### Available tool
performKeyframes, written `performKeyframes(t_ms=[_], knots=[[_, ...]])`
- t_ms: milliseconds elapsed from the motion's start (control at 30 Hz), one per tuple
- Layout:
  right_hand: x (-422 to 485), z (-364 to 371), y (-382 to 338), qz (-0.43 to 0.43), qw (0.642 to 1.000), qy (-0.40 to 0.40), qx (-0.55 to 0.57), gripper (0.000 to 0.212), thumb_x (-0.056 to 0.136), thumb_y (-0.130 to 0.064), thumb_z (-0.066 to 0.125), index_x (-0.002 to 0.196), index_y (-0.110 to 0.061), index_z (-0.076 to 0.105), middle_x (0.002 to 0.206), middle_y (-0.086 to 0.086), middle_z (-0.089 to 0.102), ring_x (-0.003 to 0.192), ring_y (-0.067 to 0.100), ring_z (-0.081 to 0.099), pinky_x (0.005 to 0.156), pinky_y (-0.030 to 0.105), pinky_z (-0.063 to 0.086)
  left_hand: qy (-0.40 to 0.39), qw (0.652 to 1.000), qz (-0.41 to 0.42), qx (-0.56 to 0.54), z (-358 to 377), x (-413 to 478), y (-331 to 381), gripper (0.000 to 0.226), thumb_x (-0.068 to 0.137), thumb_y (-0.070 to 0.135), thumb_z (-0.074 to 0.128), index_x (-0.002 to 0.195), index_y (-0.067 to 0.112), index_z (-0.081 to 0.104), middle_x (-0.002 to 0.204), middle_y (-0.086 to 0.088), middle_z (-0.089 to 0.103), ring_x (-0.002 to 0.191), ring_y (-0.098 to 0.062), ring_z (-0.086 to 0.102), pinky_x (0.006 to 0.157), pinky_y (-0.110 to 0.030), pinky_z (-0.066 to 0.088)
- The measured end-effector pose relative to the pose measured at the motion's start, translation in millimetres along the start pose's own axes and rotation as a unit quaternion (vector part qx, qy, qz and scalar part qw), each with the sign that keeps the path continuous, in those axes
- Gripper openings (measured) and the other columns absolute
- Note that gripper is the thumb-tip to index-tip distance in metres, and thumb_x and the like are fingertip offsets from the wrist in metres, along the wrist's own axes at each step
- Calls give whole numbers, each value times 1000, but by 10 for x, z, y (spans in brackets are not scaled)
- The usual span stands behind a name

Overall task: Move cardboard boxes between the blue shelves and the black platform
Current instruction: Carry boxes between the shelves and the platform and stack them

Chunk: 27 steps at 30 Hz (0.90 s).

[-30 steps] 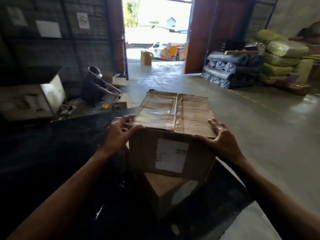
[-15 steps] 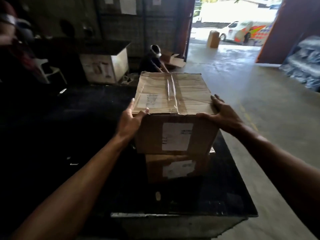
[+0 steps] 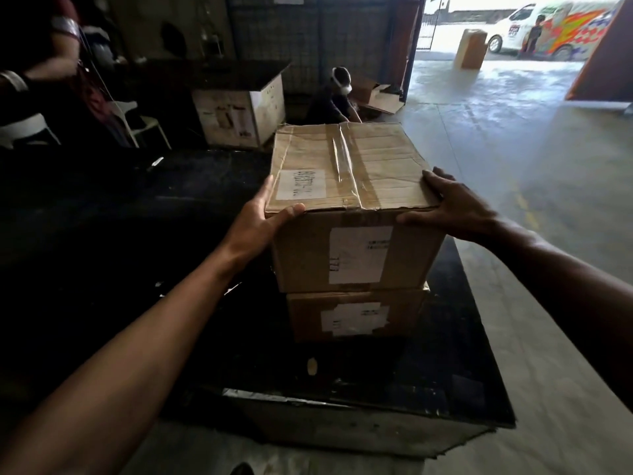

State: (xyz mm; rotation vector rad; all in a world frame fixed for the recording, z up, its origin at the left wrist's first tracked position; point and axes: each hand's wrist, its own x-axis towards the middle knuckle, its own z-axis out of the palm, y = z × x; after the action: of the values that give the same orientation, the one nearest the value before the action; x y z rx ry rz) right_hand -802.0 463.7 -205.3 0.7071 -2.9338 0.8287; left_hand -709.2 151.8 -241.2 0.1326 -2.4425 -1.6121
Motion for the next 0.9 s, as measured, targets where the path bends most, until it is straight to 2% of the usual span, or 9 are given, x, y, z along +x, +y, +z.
performKeyframes(t_ms=[67, 167, 267, 400, 700, 800, 900], knots=[[-54, -3, 25, 3, 1000, 4, -4, 104, 74, -43, 79, 152, -3, 23, 153, 14, 29, 137, 28, 32, 97, 15, 25, -3, 1000, 1, 1, 28, 19, 34, 107, 76, 56, 73, 157, 20, 15, 154, -3, 40, 132, -9, 46, 114, -32, 37], [-113, -5, 41, 8, 1000, 17, -12, 112, 70, -52, 79, 153, -5, 21, 157, 12, 25, 141, 28, 29, 111, 33, 27, -4, 1000, 3, 9, 85, 8, 57, 106, 78, 55, 73, 157, 22, 11, 154, -4, 39, 132, -11, 45, 112, -30, 38], [-152, 16, 55, 12, 1000, 27, -5, 118, 66, -56, 79, 154, -6, 18, 160, 8, 19, 144, 27, 25, 114, 35, 25, -3, 1000, 4, 10, 110, -40, 52, 107, 78, 51, 72, 158, 20, 7, 156, -4, 36, 131, -9, 41, 107, -25, 37], [-191, 34, 71, 18, 999, 29, 0, 125, 61, -65, 75, 155, -7, 16, 163, 9, 12, 146, 30, 22, 116, 40, 25, 5, 1000, -1, 3, 126, -76, 49, 115, 74, 56, 75, 158, 20, 5, 157, -5, 34, 134, -10, 39, 110, -29, 37], [-231, 53, 16, 41, 998, 44, 19, 127, 60, -62, 80, 155, -8, 17, 163, 7, 13, 146, 28, 23, 116, 37, 24, 1, 1000, -11, -17, 137, -33, 22, 122, 65, 62, 75, 158, 22, 6, 156, -9, 35, 133, -15, 42, 110, -35, 41], [-292, 80, -28, 39, 997, 56, 24, 120, 66, -53, 82, 154, -5, 17, 160, 8, 19, 142, 29, 29, 111, 33, 30, -13, 1000, -11, -21, 91, 17, 13, 123, 63, 62, 75, 158, 22, 7, 156, -9, 35, 133, -15, 42, 105, -28, 42], [-360, 89, -68, 47, 996, 70, 23, 120, 66, -53, 82, 153, -4, 17, 159, 8, 19, 141, 30, 30, 110, 35, 32, -26, 999, -7, -25, 77, 74, 4, 121, 65, 59, 77, 158, 22, 9, 156, -9, 35, 132, -15, 44, 100, -24, 43]])
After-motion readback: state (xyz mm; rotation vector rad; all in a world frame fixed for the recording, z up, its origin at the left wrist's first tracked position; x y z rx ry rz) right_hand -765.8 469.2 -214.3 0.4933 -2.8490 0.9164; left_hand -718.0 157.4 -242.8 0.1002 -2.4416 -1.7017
